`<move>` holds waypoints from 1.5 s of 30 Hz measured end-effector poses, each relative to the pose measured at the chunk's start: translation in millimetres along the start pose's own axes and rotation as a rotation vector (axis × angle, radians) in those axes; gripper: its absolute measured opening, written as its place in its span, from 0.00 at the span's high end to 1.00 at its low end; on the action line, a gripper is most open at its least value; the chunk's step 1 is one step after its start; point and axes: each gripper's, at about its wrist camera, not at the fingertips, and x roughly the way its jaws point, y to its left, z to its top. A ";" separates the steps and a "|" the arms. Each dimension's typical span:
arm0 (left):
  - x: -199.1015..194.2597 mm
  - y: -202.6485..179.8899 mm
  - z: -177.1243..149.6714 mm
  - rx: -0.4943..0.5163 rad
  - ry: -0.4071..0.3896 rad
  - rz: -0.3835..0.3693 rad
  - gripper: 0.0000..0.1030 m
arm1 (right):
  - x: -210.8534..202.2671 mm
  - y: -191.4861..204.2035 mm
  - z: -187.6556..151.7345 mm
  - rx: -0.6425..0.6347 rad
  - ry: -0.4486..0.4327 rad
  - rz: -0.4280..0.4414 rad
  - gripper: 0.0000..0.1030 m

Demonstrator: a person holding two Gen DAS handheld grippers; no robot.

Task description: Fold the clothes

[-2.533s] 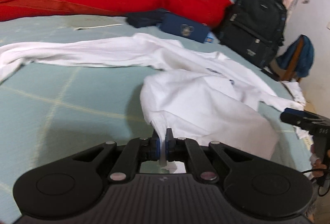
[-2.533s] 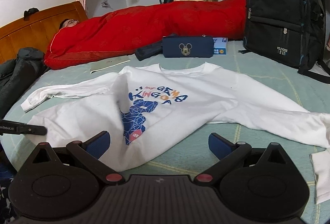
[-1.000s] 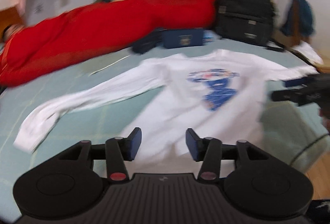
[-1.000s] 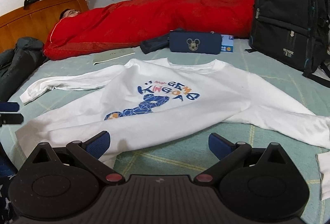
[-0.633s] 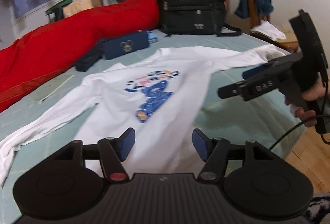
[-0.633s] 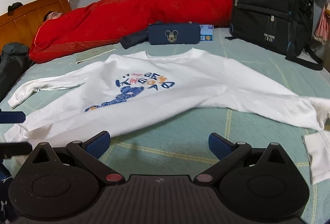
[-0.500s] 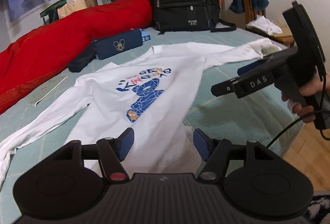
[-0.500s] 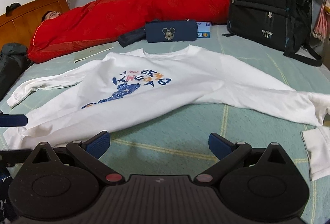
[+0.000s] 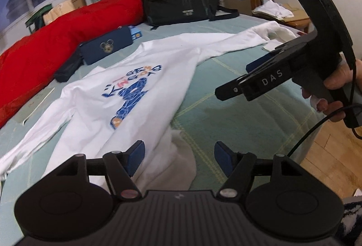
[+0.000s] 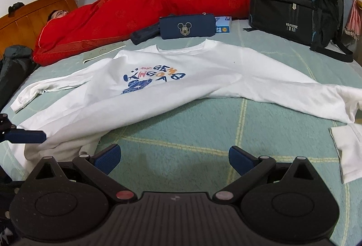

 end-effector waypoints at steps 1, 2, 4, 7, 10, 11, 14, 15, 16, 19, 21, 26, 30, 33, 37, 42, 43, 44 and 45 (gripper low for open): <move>1.4 -2.3 1.4 0.011 0.000 0.005 0.33 | 0.0 -1.1 -0.5 0.002 0.001 0.000 0.00; 2.3 -4.3 2.2 0.021 0.003 0.005 0.33 | 0.1 -2.2 -1.0 0.004 0.001 0.000 0.00; 2.1 -7.6 3.0 0.034 0.008 -0.016 0.33 | 0.2 -4.4 -1.9 0.008 0.002 0.000 0.00; -1.9 -7.9 2.5 0.019 0.007 -0.120 0.33 | 1.1 -7.3 -3.3 0.014 0.006 -0.001 0.00; 5.4 -6.3 3.6 -0.014 0.031 -0.207 0.32 | 3.1 -9.6 -5.5 0.022 0.010 0.001 0.00; 13.0 -4.0 3.3 -0.029 0.049 -0.225 0.32 | 3.8 -10.1 -6.2 0.025 0.013 0.002 0.00; 33.5 6.8 2.2 -0.080 0.104 -0.183 0.33 | 4.0 -10.6 -8.3 0.025 0.018 0.001 0.00; 35.8 10.8 2.6 -0.072 0.098 -0.155 0.33 | 3.6 -10.8 -8.7 0.026 0.019 0.004 0.00; 36.1 15.7 2.6 -0.066 0.087 -0.129 0.33 | 3.1 -10.8 -8.9 0.027 0.018 0.011 0.00; 36.5 39.6 5.9 -0.098 0.062 -0.056 0.33 | 3.1 -10.6 -9.0 0.028 0.012 0.049 0.00; 36.5 58.9 6.9 -0.117 0.045 -0.021 0.33 | 4.8 -8.7 -9.0 0.025 0.014 0.078 0.00; 52.8 99.2 -1.7 -0.199 0.083 0.080 0.33 | 12.9 3.6 -8.0 0.035 0.033 0.176 0.00; 47.9 118.9 -5.5 -0.281 0.060 0.062 0.32 | 19.7 14.1 -7.0 0.046 0.049 0.257 0.00; 36.9 123.4 -3.5 -0.285 0.033 0.091 0.32 | 27.6 24.6 -5.4 0.054 0.062 0.333 0.00; 23.1 130.7 -4.9 -0.295 0.023 0.151 0.32 | 43.9 43.2 -1.6 0.067 0.085 0.461 0.00; 2.2 133.1 -15.0 -0.361 -0.011 0.173 0.28 | 76.4 63.1 3.7 0.099 0.104 0.610 0.00; -0.8 131.9 -17.2 -0.374 -0.019 0.174 0.28 | 82.3 65.8 5.5 0.112 0.104 0.627 0.00; -3.6 130.6 -19.4 -0.387 -0.027 0.175 0.28 | 87.9 68.1 7.3 0.128 0.105 0.644 0.00; -6.3 129.2 -21.5 -0.400 -0.036 0.176 0.28 | 92.5 69.2 9.0 0.148 0.105 0.660 0.00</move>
